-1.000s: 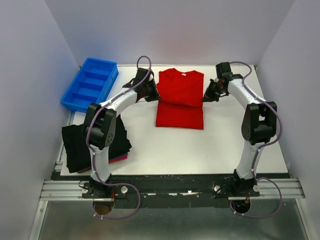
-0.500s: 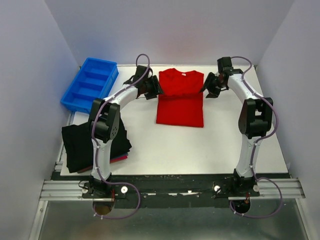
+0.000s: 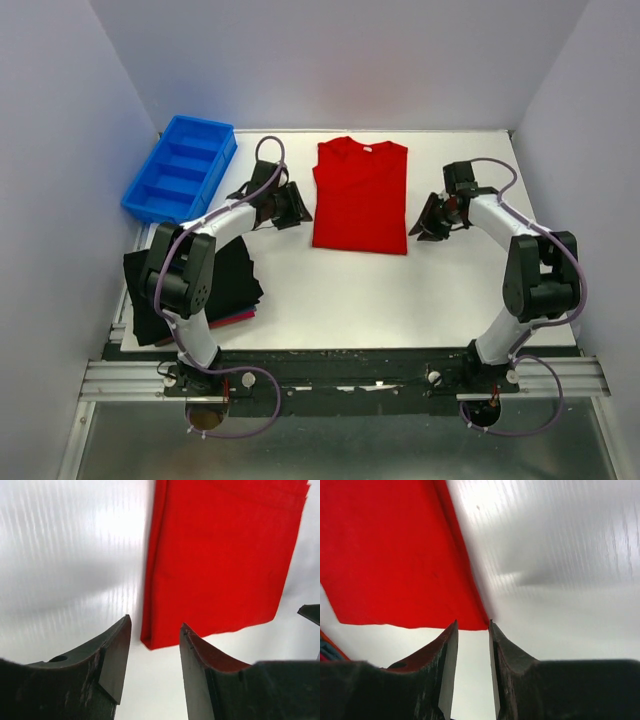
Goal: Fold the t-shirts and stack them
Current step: Grab one side of the 2/3 rectangular tshirt with both arms
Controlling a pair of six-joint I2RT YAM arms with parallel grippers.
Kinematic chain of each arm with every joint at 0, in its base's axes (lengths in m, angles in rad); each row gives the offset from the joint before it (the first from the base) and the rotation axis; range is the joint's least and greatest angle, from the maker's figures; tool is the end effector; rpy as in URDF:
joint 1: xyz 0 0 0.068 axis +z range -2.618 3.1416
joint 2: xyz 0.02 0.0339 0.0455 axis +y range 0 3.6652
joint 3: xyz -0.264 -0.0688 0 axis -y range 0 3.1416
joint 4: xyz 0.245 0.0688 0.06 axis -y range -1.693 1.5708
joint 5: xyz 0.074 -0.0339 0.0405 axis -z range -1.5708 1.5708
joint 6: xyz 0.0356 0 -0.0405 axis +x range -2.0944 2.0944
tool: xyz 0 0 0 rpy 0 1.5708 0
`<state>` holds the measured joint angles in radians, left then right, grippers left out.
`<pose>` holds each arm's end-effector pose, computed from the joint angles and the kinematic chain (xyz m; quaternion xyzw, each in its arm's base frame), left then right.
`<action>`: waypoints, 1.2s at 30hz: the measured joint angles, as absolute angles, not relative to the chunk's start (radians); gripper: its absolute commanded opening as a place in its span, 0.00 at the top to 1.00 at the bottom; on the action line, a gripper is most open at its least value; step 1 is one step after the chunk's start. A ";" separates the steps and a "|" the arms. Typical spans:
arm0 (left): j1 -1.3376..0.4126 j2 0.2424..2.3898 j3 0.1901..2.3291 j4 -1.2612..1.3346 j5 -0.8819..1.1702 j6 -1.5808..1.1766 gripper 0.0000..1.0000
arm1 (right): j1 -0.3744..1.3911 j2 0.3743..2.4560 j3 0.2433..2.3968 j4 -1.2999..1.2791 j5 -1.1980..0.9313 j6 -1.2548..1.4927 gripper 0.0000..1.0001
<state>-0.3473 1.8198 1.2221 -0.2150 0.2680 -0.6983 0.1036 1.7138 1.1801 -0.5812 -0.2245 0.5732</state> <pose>0.3690 -0.1436 0.2024 -0.1121 0.9152 -0.2906 0.2558 0.3443 0.0438 0.2042 0.2006 0.9473 0.1775 0.1756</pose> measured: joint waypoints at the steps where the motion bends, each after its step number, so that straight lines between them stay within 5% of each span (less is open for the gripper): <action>1: -0.349 1.801 1.187 -0.203 0.268 -0.699 0.47 | 0.104 1.708 1.158 -0.572 -0.226 0.572 0.62; 15: -0.355 1.775 1.035 -0.138 0.308 -0.704 0.51 | 0.132 1.740 1.044 -0.502 -0.265 0.541 0.64; 29: -0.371 1.778 1.032 -0.114 0.335 -0.702 0.53 | 0.152 1.793 1.065 -0.495 -0.276 0.529 0.99; 36: -0.375 1.800 1.031 -0.116 0.345 -0.693 0.54 | 0.152 1.793 1.065 -0.494 -0.279 0.530 0.99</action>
